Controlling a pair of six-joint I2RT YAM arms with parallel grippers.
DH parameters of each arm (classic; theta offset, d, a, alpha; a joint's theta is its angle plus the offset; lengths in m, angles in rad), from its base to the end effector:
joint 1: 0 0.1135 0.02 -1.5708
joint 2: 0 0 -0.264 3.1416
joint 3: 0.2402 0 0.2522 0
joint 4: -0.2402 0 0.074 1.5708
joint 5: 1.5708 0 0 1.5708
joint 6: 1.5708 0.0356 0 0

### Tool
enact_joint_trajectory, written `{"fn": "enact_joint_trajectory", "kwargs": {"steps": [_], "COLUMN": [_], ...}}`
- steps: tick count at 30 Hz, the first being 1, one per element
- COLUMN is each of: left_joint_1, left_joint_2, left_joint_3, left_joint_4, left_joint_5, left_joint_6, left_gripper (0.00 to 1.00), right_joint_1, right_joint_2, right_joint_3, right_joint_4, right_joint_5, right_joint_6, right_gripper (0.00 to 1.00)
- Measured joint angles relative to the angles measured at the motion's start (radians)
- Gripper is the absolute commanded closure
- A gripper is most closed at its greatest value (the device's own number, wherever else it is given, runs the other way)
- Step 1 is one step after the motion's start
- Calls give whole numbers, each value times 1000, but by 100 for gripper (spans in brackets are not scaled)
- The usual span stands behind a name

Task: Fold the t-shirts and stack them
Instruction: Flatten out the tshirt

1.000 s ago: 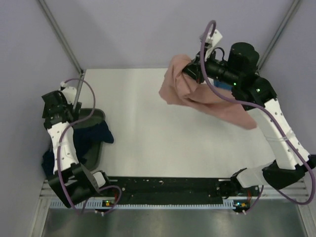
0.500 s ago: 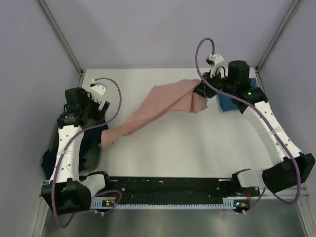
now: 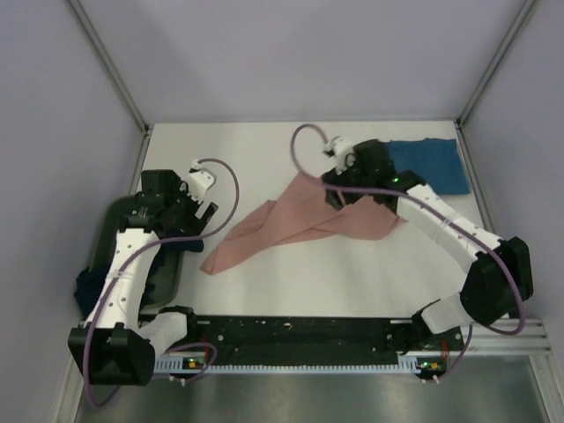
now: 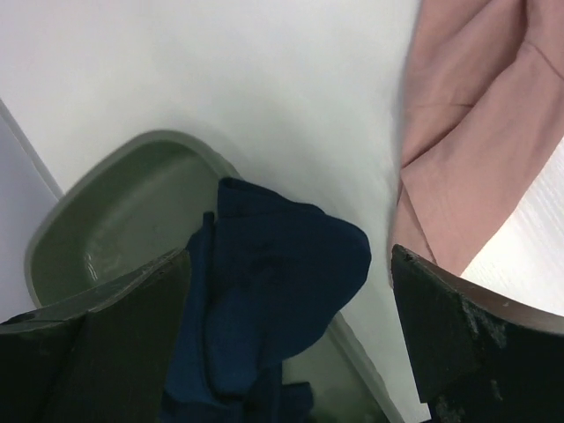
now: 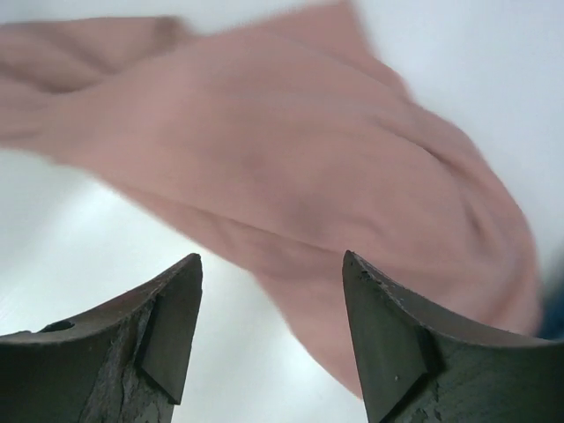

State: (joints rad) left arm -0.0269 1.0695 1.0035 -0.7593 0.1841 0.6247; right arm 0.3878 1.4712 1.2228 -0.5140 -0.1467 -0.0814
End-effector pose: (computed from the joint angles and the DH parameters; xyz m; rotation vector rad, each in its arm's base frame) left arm 0.2152 -0.0123 0.3086 0.8422 2.2248 0.0640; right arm 0.2988 0.1277 0.2987 -0.6166 2.2631 0.3233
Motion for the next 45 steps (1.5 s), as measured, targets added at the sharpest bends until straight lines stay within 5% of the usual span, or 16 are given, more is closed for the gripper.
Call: {"fn": "enact_joint_trajectory", "kwargs": {"steps": [6,15,17,19,22,30,33,36,41,45], "left_joint_1": [78,286,333,340,339,338,324,290,263,263], "left_joint_2": [-17,26,37,37,34,34,31,17,2,1], "left_joint_3": [-18,-15,-12,-11,-10,-8,-8,-8,-8,-8], "left_joint_4": [25,51,49,48,47,44,28,26,26,26], "left_joint_5": [-23,13,21,32,47,106,160,181,199,199], "left_joint_6": [-84,-177,-181,-179,-170,-136,-108,-89,-76,-76], "left_gripper": [1,1,1,1,1,2,2,2,2,1], "right_joint_1": [444,565,605,639,653,770,815,700,288,271], "right_joint_2": [57,608,687,746,742,428,241,98,80,119], "right_joint_3": [8,371,430,486,505,105,-68,-172,-159,20], "right_joint_4": [121,98,52,6,-43,-153,-204,-270,-287,-352], "right_joint_5": [-126,-168,-152,-117,-122,-198,-189,-93,163,249], "right_joint_6": [-216,-377,-410,-447,-470,-554,-522,-428,-301,-289], "right_gripper": [32,32,47,82,97,89,100,100,100,100]}}
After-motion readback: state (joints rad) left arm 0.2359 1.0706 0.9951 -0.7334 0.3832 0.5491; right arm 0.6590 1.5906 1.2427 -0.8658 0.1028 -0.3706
